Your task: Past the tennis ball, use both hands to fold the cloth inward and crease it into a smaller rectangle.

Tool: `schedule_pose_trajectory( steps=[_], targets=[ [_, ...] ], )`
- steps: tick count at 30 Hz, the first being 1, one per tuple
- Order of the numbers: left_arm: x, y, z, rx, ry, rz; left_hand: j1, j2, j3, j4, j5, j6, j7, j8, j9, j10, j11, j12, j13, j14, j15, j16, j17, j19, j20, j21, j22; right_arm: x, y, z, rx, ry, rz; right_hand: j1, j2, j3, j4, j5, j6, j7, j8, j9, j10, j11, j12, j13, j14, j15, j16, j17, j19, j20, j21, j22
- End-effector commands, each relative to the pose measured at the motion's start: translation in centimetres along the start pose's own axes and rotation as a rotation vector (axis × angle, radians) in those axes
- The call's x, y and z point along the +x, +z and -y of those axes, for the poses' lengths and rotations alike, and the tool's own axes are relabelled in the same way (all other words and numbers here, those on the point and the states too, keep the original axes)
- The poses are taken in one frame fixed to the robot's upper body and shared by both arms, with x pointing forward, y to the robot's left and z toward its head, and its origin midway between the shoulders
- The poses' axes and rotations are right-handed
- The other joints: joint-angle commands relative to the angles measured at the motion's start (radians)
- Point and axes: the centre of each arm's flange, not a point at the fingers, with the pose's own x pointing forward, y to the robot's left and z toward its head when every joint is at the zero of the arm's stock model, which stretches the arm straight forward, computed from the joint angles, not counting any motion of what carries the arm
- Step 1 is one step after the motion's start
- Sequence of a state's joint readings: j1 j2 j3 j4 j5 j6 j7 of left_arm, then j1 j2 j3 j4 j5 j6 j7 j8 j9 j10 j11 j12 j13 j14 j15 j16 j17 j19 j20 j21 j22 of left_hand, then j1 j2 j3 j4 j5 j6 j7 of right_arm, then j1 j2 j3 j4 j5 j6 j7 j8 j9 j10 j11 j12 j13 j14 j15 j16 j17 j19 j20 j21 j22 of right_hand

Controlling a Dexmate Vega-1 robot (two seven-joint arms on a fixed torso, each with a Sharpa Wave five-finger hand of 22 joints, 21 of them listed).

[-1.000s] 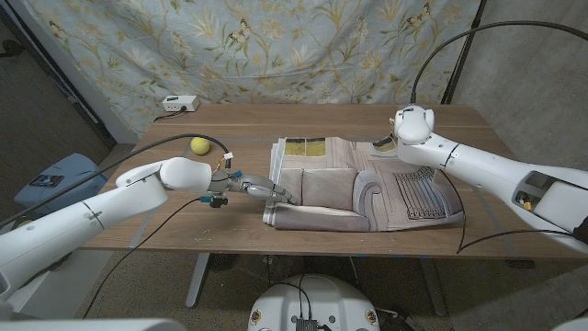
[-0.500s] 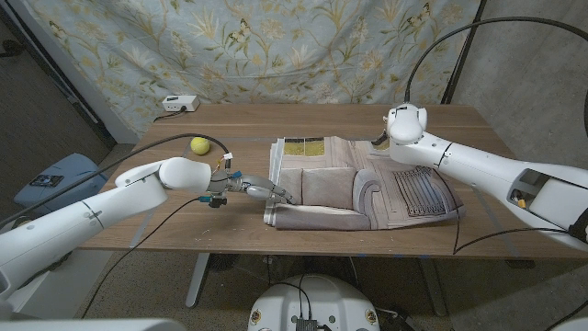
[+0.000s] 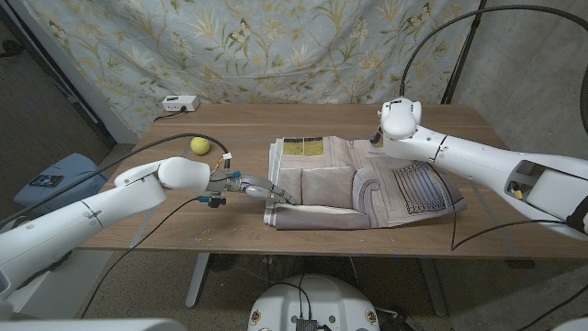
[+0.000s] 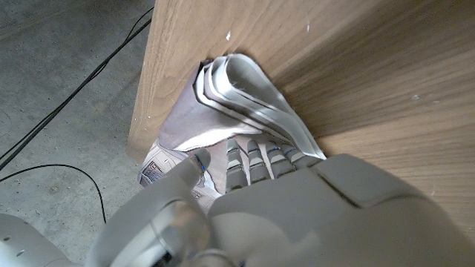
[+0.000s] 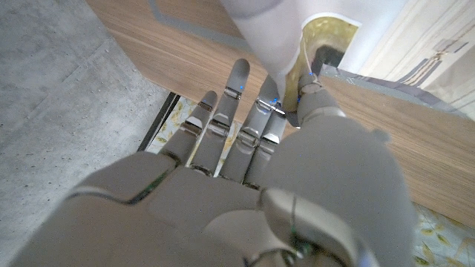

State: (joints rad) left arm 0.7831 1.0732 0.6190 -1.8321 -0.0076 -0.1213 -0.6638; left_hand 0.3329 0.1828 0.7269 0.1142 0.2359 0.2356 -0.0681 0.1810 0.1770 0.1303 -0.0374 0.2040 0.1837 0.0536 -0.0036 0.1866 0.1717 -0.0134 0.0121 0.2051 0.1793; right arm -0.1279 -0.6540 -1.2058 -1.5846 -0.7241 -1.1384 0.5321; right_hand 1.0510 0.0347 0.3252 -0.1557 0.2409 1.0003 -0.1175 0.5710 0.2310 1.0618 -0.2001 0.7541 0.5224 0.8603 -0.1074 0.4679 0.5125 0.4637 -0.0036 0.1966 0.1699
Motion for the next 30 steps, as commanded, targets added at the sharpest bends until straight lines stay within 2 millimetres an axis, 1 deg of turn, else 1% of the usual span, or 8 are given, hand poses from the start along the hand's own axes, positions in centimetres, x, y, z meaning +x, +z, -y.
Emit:
schedule_pose_trajectory(
  steps=[1,7,19,30],
  targets=[
    [0.0,0.0,0.1,-0.001,-0.004,0.001,-0.007,0.001,0.001,-0.008,-0.004,-0.004,0.002,-0.001,0.003,-0.003,0.0,-0.002,0.003,-0.002,-0.003,-0.005,0.002,-0.002,0.007,0.002,0.004,-0.5,2.0,2.2,0.007,0.002,0.017,0.023,0.01,-0.003,-0.001,0.01,0.0,0.001,0.005,0.003,0.003,-0.003,0.009,0.007,0.014,-0.129,-0.001,0.007,0.0,0.004,-0.001,0.002],
    [0.0,-0.1,0.1,-0.003,-0.006,0.0,-0.005,0.001,0.0,-0.013,-0.004,-0.005,0.001,-0.001,0.003,-0.003,0.0,-0.002,0.003,-0.003,-0.003,-0.005,0.001,-0.002,0.006,0.003,0.004,-0.6,2.9,2.7,0.007,0.019,0.025,0.031,0.012,-0.006,-0.001,0.01,-0.002,0.011,0.006,0.003,0.003,-0.002,0.01,0.011,0.019,-0.129,-0.003,0.012,0.003,0.008,0.0,0.003],
    [0.1,-0.2,0.2,-0.008,-0.008,-0.001,-0.002,0.001,-0.001,-0.023,-0.006,-0.007,0.0,-0.001,0.003,-0.003,-0.001,-0.002,0.003,-0.002,-0.004,-0.005,0.001,-0.002,0.005,0.003,0.004,-1.1,3.9,4.2,-0.002,0.04,0.026,0.037,0.016,-0.013,0.002,0.009,-0.005,0.016,0.006,0.002,-0.002,-0.001,0.01,0.017,0.024,-0.127,-0.012,0.017,0.01,0.012,0.001,0.002],
    [-0.1,-0.3,0.2,-0.011,-0.01,-0.005,0.0,0.003,-0.003,-0.03,-0.007,-0.007,-0.001,0.0,0.003,-0.004,-0.004,-0.003,0.003,-0.002,-0.005,-0.004,0.001,-0.002,0.005,0.003,0.004,-2.0,5.0,5.4,-0.005,0.051,0.041,0.042,0.02,-0.02,0.004,0.009,-0.006,0.023,0.008,0.001,-0.004,0.002,0.009,0.019,0.031,-0.127,-0.017,0.023,0.013,0.017,0.001,0.002]
  ],
)
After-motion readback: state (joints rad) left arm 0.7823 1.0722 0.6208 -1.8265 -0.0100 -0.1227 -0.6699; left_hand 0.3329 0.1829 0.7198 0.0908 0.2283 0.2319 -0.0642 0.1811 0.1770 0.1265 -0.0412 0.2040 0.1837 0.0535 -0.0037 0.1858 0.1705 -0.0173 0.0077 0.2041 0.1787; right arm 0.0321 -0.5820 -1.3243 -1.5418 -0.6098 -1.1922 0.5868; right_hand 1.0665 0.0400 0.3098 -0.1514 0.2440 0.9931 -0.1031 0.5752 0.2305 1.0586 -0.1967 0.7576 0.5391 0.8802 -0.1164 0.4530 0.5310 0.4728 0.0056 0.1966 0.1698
